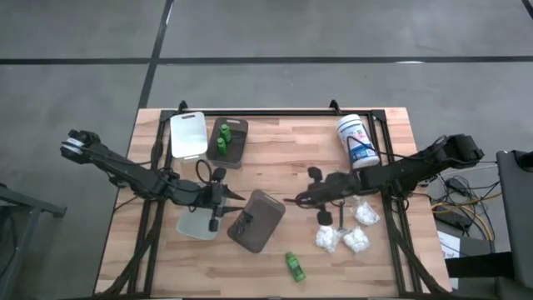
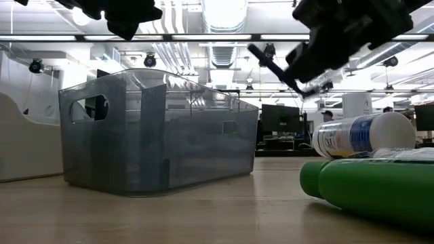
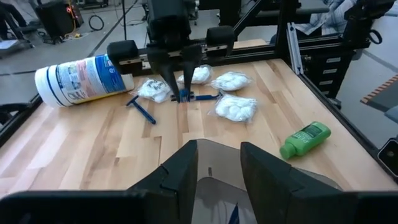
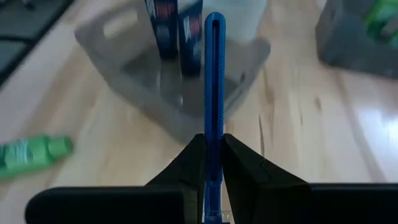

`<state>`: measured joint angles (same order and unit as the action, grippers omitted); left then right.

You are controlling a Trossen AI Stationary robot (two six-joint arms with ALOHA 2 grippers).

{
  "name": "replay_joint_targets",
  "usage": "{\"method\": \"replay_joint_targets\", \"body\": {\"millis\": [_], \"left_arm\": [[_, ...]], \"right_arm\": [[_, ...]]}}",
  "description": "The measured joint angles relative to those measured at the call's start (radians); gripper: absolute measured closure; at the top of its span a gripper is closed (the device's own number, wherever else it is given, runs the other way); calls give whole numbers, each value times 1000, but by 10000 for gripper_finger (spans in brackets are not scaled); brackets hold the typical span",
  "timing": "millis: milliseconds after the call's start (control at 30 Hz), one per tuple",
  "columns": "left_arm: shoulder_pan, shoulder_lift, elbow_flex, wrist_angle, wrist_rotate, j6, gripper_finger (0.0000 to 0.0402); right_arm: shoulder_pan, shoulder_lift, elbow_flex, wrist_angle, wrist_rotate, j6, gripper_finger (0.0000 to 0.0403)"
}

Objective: Pick & Place Travel size toiletries
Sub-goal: Put the middle blue razor into the gray bin

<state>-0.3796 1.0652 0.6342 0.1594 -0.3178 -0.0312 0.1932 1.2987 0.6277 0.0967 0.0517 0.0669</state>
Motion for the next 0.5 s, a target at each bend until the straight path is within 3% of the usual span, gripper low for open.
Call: {"method": "replay_joint_targets", "body": {"millis": [133,333,500], "left_arm": [[8,27,0,54,-41,8,273],[30,126,-1,263,-124,85,273],[60,219,-1,421,-130,112,273]], "right_arm": [[0,6,0,99,0,-2,365],[0,14,1,213,0,-28,364],[0,30,0,281,1,-58,363]]}}
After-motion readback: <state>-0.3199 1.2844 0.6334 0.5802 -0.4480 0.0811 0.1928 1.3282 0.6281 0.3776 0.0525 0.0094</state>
